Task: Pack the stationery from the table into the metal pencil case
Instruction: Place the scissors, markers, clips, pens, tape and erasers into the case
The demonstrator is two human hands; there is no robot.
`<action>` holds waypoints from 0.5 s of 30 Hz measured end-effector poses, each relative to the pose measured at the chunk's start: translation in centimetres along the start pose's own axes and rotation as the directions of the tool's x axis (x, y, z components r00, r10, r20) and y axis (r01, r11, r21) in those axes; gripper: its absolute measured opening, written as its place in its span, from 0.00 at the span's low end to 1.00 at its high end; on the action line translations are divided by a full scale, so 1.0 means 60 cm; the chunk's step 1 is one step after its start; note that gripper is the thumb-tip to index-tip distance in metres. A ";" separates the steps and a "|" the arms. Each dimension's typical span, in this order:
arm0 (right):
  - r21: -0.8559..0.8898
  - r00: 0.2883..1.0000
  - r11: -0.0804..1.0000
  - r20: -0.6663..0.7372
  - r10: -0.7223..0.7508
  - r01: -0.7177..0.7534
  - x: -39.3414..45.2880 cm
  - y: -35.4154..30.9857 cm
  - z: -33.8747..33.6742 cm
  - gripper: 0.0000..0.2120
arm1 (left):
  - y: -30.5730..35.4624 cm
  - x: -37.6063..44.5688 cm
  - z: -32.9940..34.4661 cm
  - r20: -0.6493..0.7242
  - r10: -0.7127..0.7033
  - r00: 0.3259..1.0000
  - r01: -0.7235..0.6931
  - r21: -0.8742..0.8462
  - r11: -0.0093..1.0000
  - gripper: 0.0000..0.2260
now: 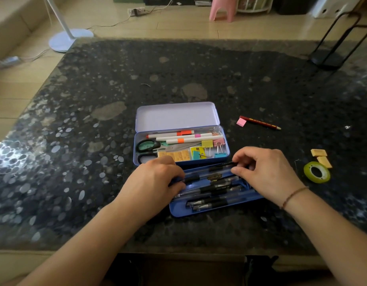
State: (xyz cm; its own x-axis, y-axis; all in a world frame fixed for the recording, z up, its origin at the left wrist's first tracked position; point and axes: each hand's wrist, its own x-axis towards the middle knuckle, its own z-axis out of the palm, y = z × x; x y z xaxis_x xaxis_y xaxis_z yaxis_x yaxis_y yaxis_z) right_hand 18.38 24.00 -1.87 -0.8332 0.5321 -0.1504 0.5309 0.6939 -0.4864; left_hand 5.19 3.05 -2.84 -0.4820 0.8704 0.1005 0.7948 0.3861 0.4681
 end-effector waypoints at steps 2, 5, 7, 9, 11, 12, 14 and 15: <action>-0.017 1.000 1.000 0.005 -0.010 0.010 0.001 0.001 0.001 0.07 | 0.001 0.000 0.000 -0.013 0.034 0.999 -0.034 0.009 0.999 0.03; -0.038 0.999 0.998 0.007 -0.043 0.043 0.001 0.003 0.001 0.06 | 0.003 -0.002 0.003 -0.034 0.057 0.998 -0.057 0.021 0.998 0.04; -0.058 0.997 0.996 0.002 -0.074 0.074 0.002 0.004 0.002 0.04 | 0.003 -0.002 0.006 -0.048 0.060 0.997 -0.058 0.031 0.998 0.06; -0.093 0.995 0.991 -0.005 -0.101 0.100 0.004 0.006 0.004 0.03 | 0.001 -0.001 0.009 -0.058 0.062 0.996 -0.059 0.045 0.997 0.09; -0.117 0.992 0.986 -0.014 -0.124 0.122 0.004 0.009 0.006 0.03 | -0.001 0.000 0.010 -0.073 0.055 0.996 -0.051 0.049 0.997 0.09; -0.118 0.991 0.984 -0.016 -0.135 0.132 0.003 0.010 0.006 0.03 | -0.002 0.000 0.010 -0.079 0.049 0.996 -0.045 0.048 0.998 0.09; -0.083 0.987 0.984 -0.026 -0.159 0.156 -0.001 0.010 0.000 0.05 | -0.003 -0.001 0.009 -0.081 0.040 0.996 -0.036 0.042 0.998 0.09; -0.058 0.984 0.984 -0.034 -0.173 0.171 -0.004 0.011 -0.007 0.06 | -0.004 -0.002 0.008 -0.080 0.035 0.996 -0.032 0.036 0.999 0.09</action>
State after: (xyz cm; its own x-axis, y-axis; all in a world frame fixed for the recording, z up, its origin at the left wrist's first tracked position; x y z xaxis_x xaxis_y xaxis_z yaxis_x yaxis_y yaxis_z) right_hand 18.99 24.51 -1.81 -0.9067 0.4204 -0.0348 0.3891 0.8016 -0.4539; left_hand 5.26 3.00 -3.38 -0.4822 0.8559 0.1866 0.8225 0.3690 0.4329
